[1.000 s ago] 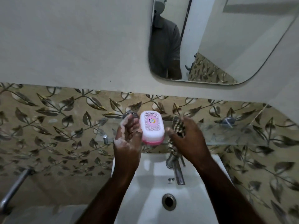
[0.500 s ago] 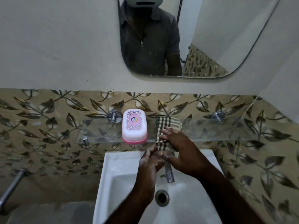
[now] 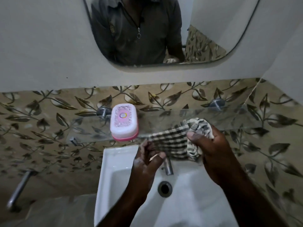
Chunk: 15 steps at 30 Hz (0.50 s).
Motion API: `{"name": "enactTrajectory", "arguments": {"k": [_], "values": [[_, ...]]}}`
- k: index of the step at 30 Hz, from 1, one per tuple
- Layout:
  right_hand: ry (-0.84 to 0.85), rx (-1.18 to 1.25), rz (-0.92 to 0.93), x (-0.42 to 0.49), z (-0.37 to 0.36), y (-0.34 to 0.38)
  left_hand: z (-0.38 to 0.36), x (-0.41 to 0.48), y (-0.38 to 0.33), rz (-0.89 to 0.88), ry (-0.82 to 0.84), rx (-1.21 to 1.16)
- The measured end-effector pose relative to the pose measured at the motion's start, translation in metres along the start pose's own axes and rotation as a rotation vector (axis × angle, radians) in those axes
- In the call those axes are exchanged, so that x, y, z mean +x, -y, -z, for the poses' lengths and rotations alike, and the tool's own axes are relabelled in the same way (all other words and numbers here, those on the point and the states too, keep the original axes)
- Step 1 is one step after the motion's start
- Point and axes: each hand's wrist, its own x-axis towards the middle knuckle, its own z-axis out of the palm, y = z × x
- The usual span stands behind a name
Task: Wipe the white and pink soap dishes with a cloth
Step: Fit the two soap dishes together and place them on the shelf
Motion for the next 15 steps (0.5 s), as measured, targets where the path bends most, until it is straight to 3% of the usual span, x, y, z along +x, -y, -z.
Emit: {"name": "enactTrajectory", "arguments": {"k": [3, 7, 11, 15], "values": [[0.076, 0.144, -0.252, -0.012, 0.025, -0.013, -0.015, -0.004, 0.015, 0.083, 0.093, -0.016], [-0.057, 0.059, -0.466, -0.036, 0.059, -0.05, -0.033, -0.002, 0.043, 0.297, 0.016, 0.05], [-0.118, -0.033, -0.555, -0.059, 0.082, -0.085, -0.049, -0.003, 0.075, 0.573, 0.155, 0.027], [-0.336, 0.155, -0.586, -0.061, 0.105, -0.111, -0.057, -0.006, 0.104, 0.662, 0.329, 0.022]]}}
